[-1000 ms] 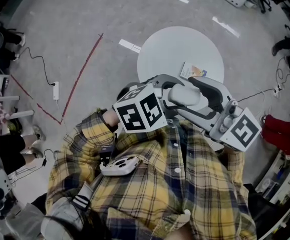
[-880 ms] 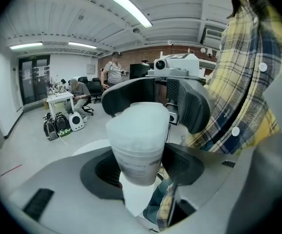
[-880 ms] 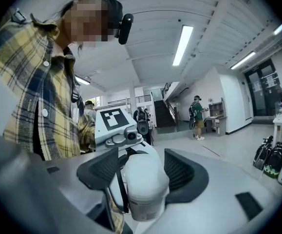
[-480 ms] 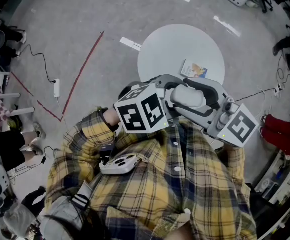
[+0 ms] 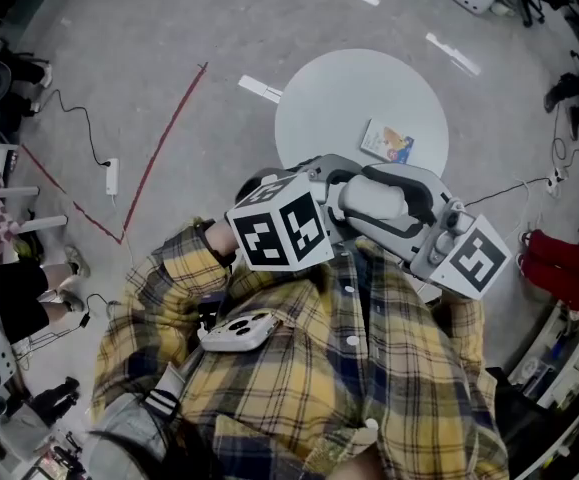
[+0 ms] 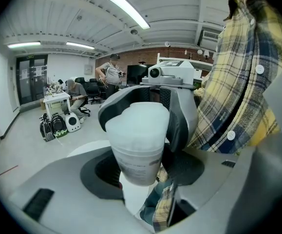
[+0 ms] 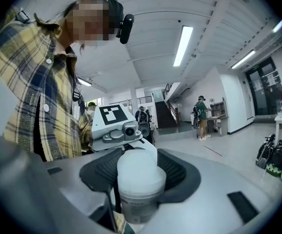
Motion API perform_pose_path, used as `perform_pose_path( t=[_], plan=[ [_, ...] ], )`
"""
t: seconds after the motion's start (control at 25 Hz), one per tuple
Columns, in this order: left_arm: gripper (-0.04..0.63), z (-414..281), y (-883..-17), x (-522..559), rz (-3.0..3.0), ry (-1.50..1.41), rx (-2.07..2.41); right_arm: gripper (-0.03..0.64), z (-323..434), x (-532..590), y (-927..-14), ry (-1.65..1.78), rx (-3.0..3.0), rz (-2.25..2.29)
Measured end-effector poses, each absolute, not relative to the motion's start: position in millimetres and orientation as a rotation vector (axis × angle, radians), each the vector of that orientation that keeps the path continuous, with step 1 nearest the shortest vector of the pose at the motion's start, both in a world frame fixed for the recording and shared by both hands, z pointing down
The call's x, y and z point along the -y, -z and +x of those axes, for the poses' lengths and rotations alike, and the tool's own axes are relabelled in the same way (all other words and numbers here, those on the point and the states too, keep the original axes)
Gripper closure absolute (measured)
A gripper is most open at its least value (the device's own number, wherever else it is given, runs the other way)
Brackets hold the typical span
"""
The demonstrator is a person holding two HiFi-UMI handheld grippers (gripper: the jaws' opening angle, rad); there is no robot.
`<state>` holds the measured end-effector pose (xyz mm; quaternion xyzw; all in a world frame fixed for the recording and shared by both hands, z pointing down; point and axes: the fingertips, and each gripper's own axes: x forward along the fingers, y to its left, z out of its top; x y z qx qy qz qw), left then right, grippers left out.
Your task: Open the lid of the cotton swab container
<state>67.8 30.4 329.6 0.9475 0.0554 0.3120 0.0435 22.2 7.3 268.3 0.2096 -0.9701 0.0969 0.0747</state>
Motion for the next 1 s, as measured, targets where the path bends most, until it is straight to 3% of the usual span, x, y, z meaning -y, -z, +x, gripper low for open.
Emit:
perform_pose_path(
  t=[1.0],
  plan=[
    [0.342,68.1,-332.3,-27.3,2.867,-0.93,-0.213,0.387,21.0,0.7,-272.6,-0.521,2.846,0.495]
  ],
)
